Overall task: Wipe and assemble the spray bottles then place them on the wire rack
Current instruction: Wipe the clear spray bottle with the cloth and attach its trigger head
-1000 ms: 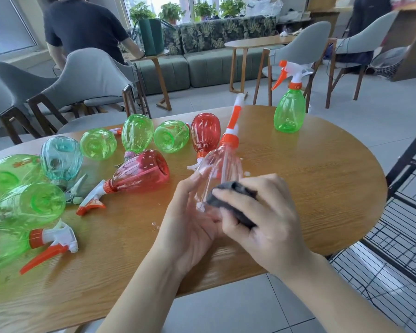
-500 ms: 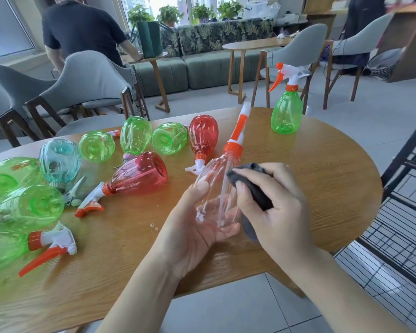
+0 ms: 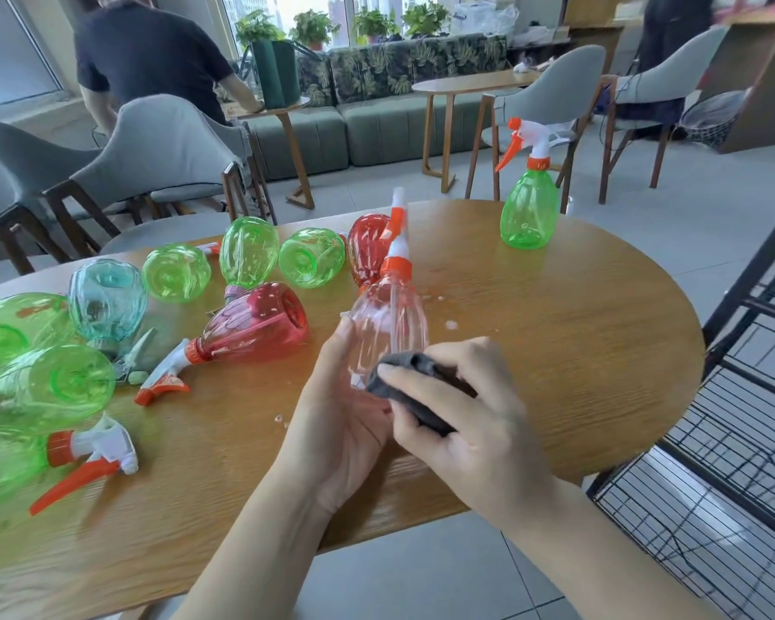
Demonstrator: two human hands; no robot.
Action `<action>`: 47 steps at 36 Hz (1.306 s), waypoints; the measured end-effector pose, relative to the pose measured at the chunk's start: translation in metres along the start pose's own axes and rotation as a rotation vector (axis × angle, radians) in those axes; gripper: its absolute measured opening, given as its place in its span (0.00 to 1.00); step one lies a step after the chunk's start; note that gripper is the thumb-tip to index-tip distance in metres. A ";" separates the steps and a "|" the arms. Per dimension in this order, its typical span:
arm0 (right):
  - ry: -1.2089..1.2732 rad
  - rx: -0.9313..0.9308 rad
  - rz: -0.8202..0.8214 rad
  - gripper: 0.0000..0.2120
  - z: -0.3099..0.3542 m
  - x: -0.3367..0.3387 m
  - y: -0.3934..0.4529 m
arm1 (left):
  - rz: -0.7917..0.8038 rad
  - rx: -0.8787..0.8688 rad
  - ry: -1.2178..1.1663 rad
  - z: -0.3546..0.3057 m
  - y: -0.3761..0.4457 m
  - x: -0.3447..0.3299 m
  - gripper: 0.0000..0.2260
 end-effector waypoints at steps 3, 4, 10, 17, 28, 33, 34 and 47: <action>-0.072 0.069 0.017 0.09 0.002 -0.004 0.001 | -0.013 0.032 0.030 0.001 -0.001 0.002 0.27; -0.085 0.084 0.018 0.09 0.002 -0.004 0.001 | -0.014 0.048 0.034 0.000 -0.001 0.002 0.27; -0.099 0.155 0.017 0.08 -0.002 0.001 -0.004 | -0.095 0.076 -0.086 -0.001 0.001 0.014 0.29; -0.066 0.082 -0.034 0.08 -0.007 0.008 0.008 | -0.019 0.007 -0.067 -0.005 0.002 0.006 0.23; 0.139 -0.409 -0.065 0.16 -0.035 0.018 0.022 | 0.058 0.063 0.032 0.001 0.000 0.002 0.25; 0.191 -0.407 -0.094 0.15 -0.028 0.014 0.016 | 0.059 0.031 -0.025 0.000 -0.001 0.004 0.34; 0.193 -0.380 -0.098 0.14 -0.026 0.014 0.015 | 0.052 0.022 -0.033 0.000 -0.001 0.004 0.34; 0.231 -0.345 -0.078 0.10 -0.020 0.012 0.013 | 0.008 0.086 -0.009 0.000 -0.004 0.001 0.20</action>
Point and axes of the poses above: each hand's wrist, its own y-axis towards the middle knuckle, its own x-axis out of the back of the hand, z = x × y, the point moved 3 cm from there along y, towards the middle knuckle, and after that the axes turned 2 degrees about y, right-handed, at the moved point
